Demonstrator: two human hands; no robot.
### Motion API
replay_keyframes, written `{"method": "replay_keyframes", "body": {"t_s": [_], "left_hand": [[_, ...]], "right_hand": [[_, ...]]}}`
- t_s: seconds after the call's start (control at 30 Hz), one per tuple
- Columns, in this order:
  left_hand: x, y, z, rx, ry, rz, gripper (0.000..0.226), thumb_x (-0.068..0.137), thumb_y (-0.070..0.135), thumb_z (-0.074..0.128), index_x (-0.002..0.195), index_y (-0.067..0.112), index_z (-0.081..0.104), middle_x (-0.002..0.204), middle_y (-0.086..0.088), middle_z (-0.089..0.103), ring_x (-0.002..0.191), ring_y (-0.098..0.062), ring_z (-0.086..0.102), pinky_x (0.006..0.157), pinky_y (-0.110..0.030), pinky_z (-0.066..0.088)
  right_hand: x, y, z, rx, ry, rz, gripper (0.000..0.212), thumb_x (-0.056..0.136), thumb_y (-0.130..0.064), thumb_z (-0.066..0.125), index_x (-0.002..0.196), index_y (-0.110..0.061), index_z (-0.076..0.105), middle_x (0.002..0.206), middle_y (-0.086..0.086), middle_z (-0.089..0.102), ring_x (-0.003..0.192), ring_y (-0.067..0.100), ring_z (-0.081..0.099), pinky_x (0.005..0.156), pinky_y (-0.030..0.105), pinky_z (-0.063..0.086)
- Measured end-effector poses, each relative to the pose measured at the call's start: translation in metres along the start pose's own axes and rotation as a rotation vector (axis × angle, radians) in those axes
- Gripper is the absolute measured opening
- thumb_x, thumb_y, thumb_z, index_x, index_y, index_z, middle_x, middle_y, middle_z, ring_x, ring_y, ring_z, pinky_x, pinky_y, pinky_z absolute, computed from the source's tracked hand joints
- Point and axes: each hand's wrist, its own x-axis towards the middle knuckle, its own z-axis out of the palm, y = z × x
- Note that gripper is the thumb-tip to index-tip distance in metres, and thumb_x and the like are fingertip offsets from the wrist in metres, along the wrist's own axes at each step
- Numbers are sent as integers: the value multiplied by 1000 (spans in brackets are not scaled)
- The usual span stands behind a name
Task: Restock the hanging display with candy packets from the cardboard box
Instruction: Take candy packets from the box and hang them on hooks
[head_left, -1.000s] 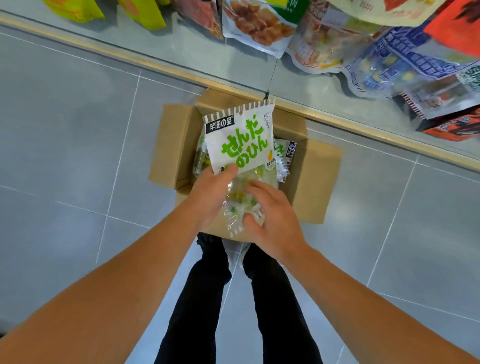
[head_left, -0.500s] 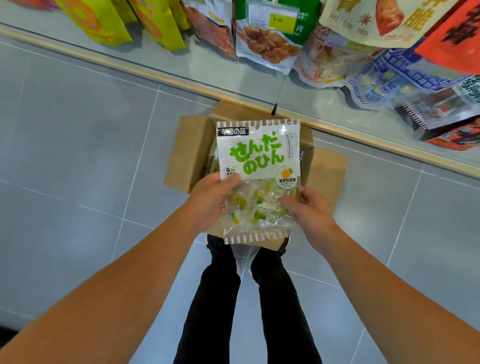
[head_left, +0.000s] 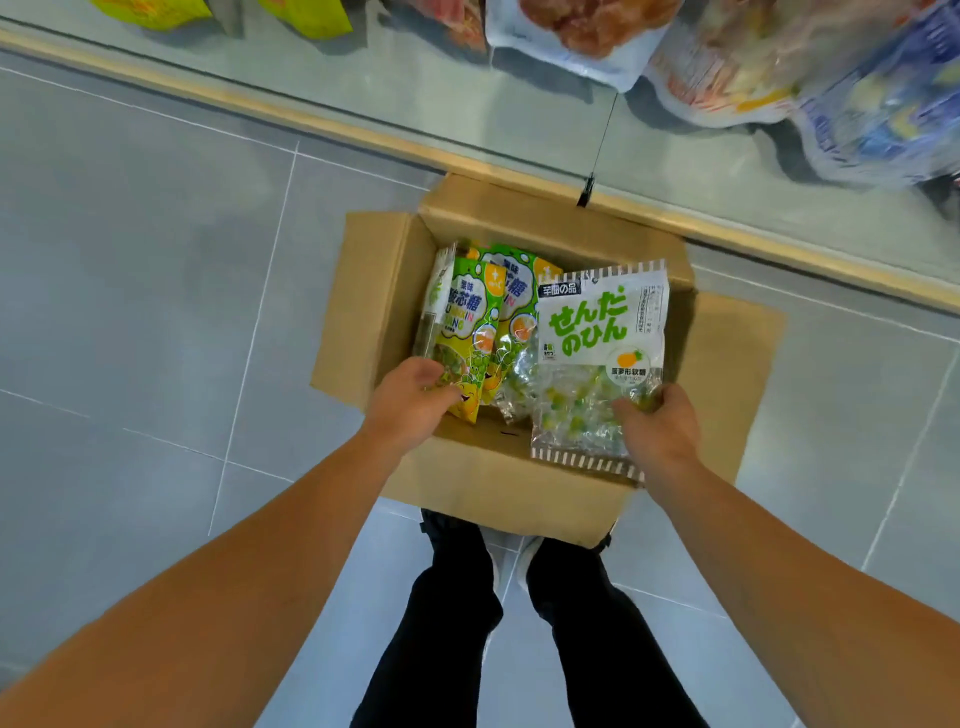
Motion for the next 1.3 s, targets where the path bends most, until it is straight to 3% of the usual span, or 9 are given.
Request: {"method": "replay_keyframes", "body": {"t_s": [0.17,0.33,0.5,0.6,0.77,0.9,1.03,1.17,1.3], "left_hand": [[59,-20,29,292,11,159,39,84,27,65,123,25,63,128,0,57,103,-16,60,82,-23,41],[92,-27,70,434,-203,158,46,87,30,65,133,33,58,161,-8,13,147,-29,22,118,-37,26],[106,-25,96,614,-302,90,89,87,50,64,156,27,13,162,-8,-15,149,-37,-1,121,-47,13],[108,-23,99,546,-252,119,106,83,48,69,156,13,0,163,-9,-8,150,-28,1,121,-42,12],[75,-16,61,290,-110,245,89,70,43,77,144,15,37,144,-8,38,138,-24,32,114,-33,28],[19,-7,32,94,-160,396,89,66,38,69,147,19,37,145,-2,37,139,-14,33,117,-36,29],[-31,2,31,238,-277,585,94,74,24,66,155,16,20,159,-1,23,147,-14,22,118,-29,26],[-63,15,41,458,-251,817,87,69,25,65,148,6,34,152,-12,34,140,-31,33,112,-46,35],[-85,33,34,409,-350,855,86,67,25,66,148,15,38,157,-8,30,145,-26,26,119,-38,20]], "right_hand": [[51,21,46,-8,10,15,29,90,-24,68,112,-15,51,97,3,57,87,24,53,73,32,39],[77,38,70,-81,30,33,32,93,-25,63,120,-15,51,99,4,57,85,23,53,63,27,36],[87,46,69,-140,-33,88,57,89,-32,69,136,-16,43,127,8,54,107,28,54,79,30,40],[84,44,60,-157,-10,40,61,88,-24,67,141,-14,40,141,10,44,123,30,49,90,31,40],[51,21,46,-111,-156,-4,42,92,-31,61,132,-22,51,133,-2,53,110,20,53,85,28,37],[9,-16,44,212,-486,22,56,77,-49,70,128,-33,53,131,-11,56,118,14,56,107,43,43],[-24,-53,39,499,-832,26,88,72,-50,78,146,-44,29,141,-21,47,124,3,50,109,42,35],[-49,-65,33,407,-700,-81,78,70,-46,84,137,-34,46,131,-3,61,117,21,60,97,45,47],[-54,-68,5,616,-409,-3,20,95,-30,60,112,-23,67,108,-2,74,98,23,68,77,35,51]]}}
